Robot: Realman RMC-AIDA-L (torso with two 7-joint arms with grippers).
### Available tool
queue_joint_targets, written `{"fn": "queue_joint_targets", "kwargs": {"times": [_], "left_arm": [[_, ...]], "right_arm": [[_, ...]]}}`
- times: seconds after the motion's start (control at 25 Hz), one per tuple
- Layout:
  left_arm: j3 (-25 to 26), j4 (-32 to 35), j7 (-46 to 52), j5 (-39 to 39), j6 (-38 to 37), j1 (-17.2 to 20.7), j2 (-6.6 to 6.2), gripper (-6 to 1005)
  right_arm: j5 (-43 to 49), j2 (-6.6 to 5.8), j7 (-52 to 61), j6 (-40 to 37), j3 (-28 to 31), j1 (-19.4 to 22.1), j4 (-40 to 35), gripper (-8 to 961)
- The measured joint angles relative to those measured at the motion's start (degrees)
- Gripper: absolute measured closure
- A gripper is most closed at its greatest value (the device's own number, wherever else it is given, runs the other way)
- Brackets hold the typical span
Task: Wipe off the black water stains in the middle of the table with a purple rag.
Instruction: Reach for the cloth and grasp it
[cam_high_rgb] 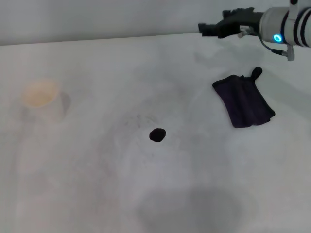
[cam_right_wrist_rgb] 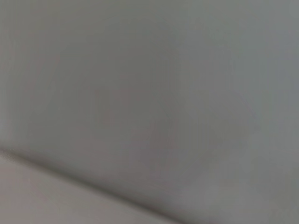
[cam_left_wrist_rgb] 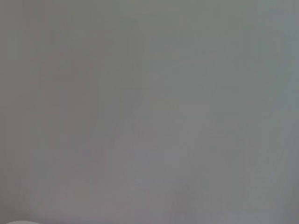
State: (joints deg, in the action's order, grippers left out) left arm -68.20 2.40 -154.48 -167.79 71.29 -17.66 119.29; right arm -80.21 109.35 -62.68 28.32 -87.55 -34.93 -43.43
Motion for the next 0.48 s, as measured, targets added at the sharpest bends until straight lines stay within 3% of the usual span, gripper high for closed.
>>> {"fn": "queue_joint_targets", "kwargs": {"times": [0.08, 0.12, 0.28, 0.36, 0.48], "left_arm": [[0.0, 0.1, 0.0, 0.0, 0.0, 0.0, -0.04, 106], [0.0, 0.1, 0.0, 0.0, 0.0, 0.1, -0.08, 106], [0.4, 0.1, 0.0, 0.0, -1.3, -0.2, -0.15, 106], [1.1, 0.1, 0.0, 0.0, -2.3, -0.4, -0.14, 106], [1.4, 0.1, 0.0, 0.0, -2.7, -0.5, -0.13, 106]], "right_arm": [[11.5, 0.37, 8.5, 4.8, 2.2, -0.3, -3.3, 84], [17.8, 1.13, 12.1, 7.5, 4.1, -0.2, -5.7, 85], [40.8, 5.75, 22.5, 18.1, 10.8, 0.9, -15.6, 86], [48.2, 6.34, 28.1, 22.7, 9.9, 1.1, -19.8, 87], [51.9, 5.95, 34.5, 28.3, 7.2, 0.8, -23.7, 88]]}}
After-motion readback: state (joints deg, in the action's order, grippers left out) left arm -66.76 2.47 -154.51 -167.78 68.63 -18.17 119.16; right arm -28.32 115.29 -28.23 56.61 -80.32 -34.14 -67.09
